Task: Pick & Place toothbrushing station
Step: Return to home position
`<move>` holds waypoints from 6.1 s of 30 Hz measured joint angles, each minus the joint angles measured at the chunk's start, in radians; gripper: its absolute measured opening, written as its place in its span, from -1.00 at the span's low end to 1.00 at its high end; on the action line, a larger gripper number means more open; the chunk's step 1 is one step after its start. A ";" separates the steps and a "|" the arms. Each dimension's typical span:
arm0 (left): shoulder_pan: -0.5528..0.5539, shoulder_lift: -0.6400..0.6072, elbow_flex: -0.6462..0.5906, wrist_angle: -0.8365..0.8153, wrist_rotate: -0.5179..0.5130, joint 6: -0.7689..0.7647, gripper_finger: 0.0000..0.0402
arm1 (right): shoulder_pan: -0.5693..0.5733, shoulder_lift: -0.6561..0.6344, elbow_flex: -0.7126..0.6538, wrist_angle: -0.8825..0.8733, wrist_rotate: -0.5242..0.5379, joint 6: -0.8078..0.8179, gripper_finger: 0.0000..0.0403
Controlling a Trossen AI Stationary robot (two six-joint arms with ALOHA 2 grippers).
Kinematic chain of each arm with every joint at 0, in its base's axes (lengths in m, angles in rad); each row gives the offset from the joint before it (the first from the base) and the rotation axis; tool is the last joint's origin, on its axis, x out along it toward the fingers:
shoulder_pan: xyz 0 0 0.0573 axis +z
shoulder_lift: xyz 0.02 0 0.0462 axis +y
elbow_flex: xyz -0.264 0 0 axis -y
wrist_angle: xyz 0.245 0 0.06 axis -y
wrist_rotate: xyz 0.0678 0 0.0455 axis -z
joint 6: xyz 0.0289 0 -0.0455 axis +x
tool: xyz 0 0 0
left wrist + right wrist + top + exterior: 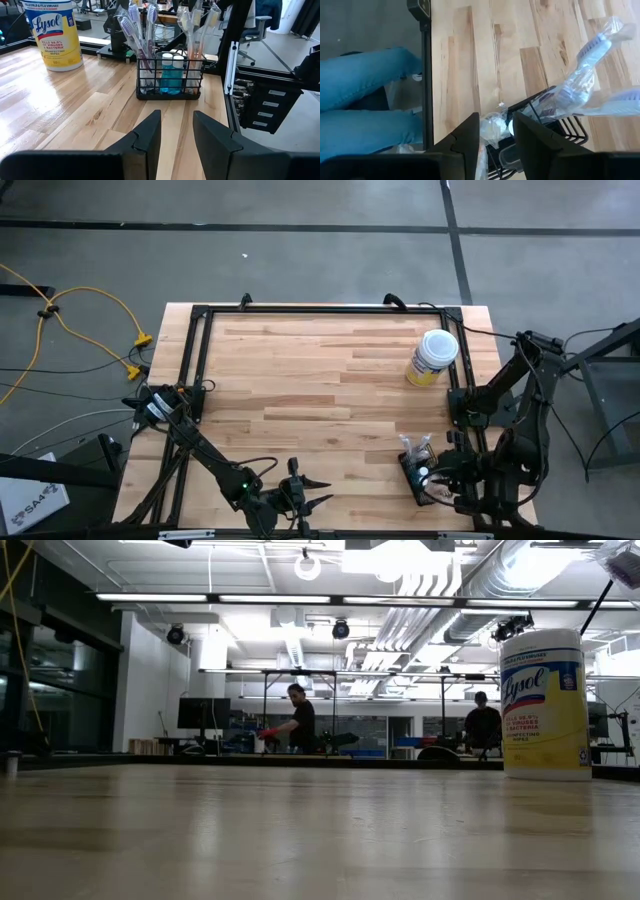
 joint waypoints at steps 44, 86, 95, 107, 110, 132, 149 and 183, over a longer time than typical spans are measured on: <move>-0.068 0.000 0.000 0.102 -0.075 0.255 -0.46 | -0.172 -0.168 0.000 0.391 -0.044 -0.544 -0.47; 0.362 -0.547 -0.223 -0.648 -0.195 -0.075 -0.46 | -0.638 -0.521 -0.058 0.355 0.015 -0.893 -0.47; 0.378 -0.677 -0.377 -0.577 -0.196 -0.067 -0.46 | -0.682 -0.684 -0.303 0.517 -0.055 -0.909 -0.47; 0.384 -0.724 -0.547 -0.412 -0.179 -0.066 -0.46 | -0.690 -0.860 -0.540 0.605 -0.090 -0.902 -0.47; 0.384 -0.728 -0.568 -0.401 -0.178 -0.064 -0.46 | -0.690 -0.912 -0.583 0.610 -0.111 -0.903 -0.47; 0.383 -0.727 -0.578 -0.399 -0.097 -0.079 -0.46 | -0.689 -1.251 -0.891 0.738 -0.211 -0.855 -0.47; 0.383 -0.727 -0.577 -0.393 -0.098 -0.089 -0.46 | -0.689 -1.267 -1.172 1.154 -0.297 -0.857 -0.47; 0.383 -0.726 -0.576 -0.376 -0.084 -0.090 -0.46 | -0.690 -1.281 -1.238 1.118 -0.479 -0.860 -0.47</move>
